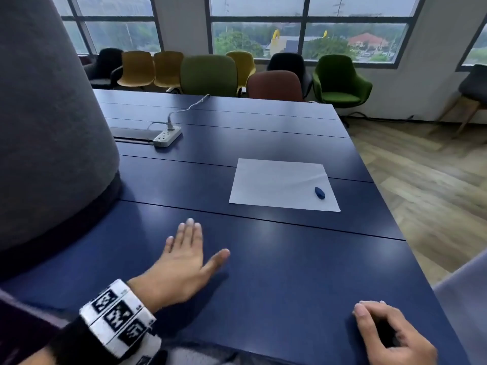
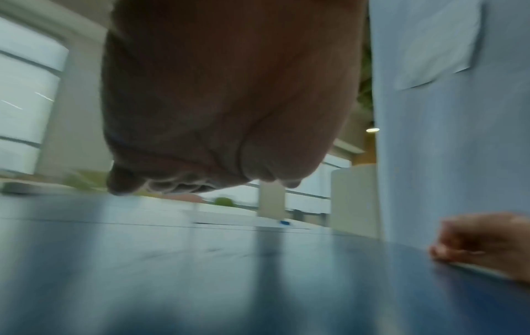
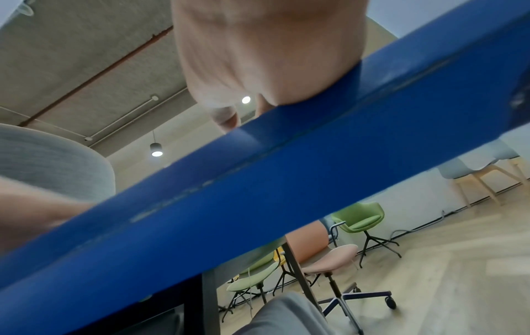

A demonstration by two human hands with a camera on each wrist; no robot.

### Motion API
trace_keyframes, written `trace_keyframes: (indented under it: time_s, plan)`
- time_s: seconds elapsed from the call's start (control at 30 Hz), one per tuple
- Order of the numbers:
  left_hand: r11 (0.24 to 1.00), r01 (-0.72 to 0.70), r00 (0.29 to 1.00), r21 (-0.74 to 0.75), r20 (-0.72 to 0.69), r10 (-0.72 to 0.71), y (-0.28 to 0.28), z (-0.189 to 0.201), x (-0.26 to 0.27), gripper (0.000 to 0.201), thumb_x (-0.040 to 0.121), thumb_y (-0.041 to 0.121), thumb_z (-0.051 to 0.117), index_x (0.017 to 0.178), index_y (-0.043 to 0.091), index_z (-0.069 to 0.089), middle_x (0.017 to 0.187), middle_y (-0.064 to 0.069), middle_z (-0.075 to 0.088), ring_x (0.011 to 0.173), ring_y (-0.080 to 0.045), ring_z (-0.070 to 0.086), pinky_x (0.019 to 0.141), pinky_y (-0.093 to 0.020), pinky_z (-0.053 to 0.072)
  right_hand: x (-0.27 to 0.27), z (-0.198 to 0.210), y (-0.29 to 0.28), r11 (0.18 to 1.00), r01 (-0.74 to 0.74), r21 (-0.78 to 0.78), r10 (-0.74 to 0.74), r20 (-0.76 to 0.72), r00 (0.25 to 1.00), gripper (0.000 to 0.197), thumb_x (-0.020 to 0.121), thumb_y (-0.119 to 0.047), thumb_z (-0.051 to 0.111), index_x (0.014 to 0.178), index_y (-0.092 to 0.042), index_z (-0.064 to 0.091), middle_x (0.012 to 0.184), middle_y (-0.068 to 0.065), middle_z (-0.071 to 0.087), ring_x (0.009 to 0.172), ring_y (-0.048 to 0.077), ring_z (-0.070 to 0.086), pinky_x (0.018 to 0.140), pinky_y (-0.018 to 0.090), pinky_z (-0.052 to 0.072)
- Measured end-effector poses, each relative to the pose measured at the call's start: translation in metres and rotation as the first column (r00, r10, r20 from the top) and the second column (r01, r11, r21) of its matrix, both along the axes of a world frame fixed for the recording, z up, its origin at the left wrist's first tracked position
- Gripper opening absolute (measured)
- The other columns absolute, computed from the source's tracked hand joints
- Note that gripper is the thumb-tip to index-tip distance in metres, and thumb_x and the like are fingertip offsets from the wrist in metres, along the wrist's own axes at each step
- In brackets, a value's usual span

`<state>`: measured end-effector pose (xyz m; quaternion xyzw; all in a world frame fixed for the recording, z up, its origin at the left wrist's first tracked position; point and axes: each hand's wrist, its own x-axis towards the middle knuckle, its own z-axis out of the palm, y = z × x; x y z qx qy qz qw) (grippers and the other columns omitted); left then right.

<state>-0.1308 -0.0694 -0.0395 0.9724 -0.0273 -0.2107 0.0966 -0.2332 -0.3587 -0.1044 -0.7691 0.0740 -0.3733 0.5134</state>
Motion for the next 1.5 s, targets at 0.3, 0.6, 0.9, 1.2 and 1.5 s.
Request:
trace_keyframes:
  time_s: [0.3,0.6,0.9,1.2,1.5]
  plan:
    - [0.961,-0.266,0.964,0.076,0.006,0.266,0.020,-0.041,-0.026,0.135,0.048,0.086,-0.035,0.151,0.000,-0.018,0.159,-0.018,-0.026,0.147,-0.028,-0.026,0.115,-0.051,-0.015,0.000,-0.006,0.008,1.000,-0.001,-0.026,0.003,0.039,0.999,0.027,0.080,-0.040,0.058,0.073,-0.016,0.067,0.075,0.011,0.068,0.076,0.001,0.061,0.102,0.020,0.044]
    - [0.873,0.265,0.961,-0.409,0.037,-0.275,-0.106,-0.034,-0.029,0.102,0.081,0.079,0.005,0.153,0.010,-0.019,0.159,-0.004,-0.030,0.141,-0.011,-0.035,0.117,-0.035,-0.020,-0.008,-0.010,0.005,0.997,-0.037,-0.070,0.041,0.056,0.998,0.033,0.081,-0.038,0.057,0.071,-0.009,0.069,0.079,0.009,0.069,0.078,0.000,0.062,0.106,0.019,0.041]
    - [0.921,-0.387,0.920,0.041,0.081,0.383,0.011,-0.041,-0.032,0.134,0.055,0.086,-0.027,0.152,-0.004,-0.008,0.161,-0.022,-0.014,0.150,-0.032,-0.014,0.121,-0.046,-0.006,-0.009,-0.016,0.000,0.996,-0.087,-0.026,0.088,0.047,0.995,0.026,0.080,-0.039,0.057,0.071,-0.017,0.067,0.085,-0.016,0.069,0.086,-0.006,0.063,0.110,0.028,0.038]
    - [0.972,0.154,0.988,-0.175,0.041,-0.149,-0.131,-0.045,-0.024,0.132,0.043,0.085,-0.032,0.145,0.001,-0.025,0.155,-0.020,-0.032,0.134,-0.025,-0.041,0.108,-0.045,-0.031,-0.009,-0.017,-0.001,0.995,-0.086,-0.059,0.088,0.046,0.995,0.030,0.080,-0.035,0.057,0.067,-0.011,0.067,0.081,-0.010,0.070,0.086,-0.003,0.064,0.111,0.033,0.038]
    - [0.920,0.278,0.942,-0.275,-0.109,-0.317,-0.106,0.009,-0.035,0.093,0.089,0.070,0.014,0.153,0.010,-0.020,0.156,-0.001,-0.034,0.142,-0.011,-0.032,0.118,-0.030,-0.015,-0.010,-0.018,-0.009,0.994,-0.107,0.010,0.106,0.080,0.991,0.029,0.082,-0.030,0.058,0.065,-0.008,0.067,0.077,-0.006,0.069,0.081,0.015,0.068,0.110,0.041,0.040]
